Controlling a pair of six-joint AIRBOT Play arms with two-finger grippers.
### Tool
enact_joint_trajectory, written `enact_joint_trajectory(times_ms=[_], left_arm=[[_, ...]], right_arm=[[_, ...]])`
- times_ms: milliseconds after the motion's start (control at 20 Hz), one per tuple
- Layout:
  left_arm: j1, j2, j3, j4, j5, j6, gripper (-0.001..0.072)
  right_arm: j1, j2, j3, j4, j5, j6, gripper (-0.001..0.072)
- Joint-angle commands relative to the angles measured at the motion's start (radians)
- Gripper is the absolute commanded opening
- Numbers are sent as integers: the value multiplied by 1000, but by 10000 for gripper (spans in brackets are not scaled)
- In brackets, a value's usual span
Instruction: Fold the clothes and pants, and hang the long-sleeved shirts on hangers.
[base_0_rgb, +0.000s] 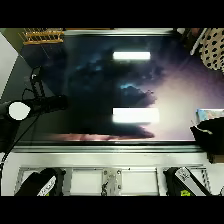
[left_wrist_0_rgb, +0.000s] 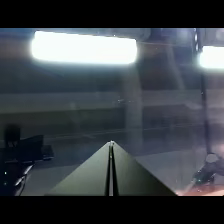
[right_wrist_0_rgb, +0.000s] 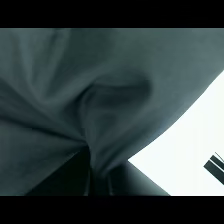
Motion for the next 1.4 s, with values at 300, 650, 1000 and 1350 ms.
enact_joint_trajectory(times_ms=[300,650,1000,1350], left_arm=[[-1,0,0,0,0,0,8],[0,0,0,0,1,-1,8],[0,0,0,0,2,-1,7],[0,0,0,0,12,-1,8]], right_arm=[[99,68,37,48,-115,-55,623],[637,169,36,458,-305,-82,623],[999,90,36,466,-317,-82,619],[1020,68,36,466,-317,-81,38]])
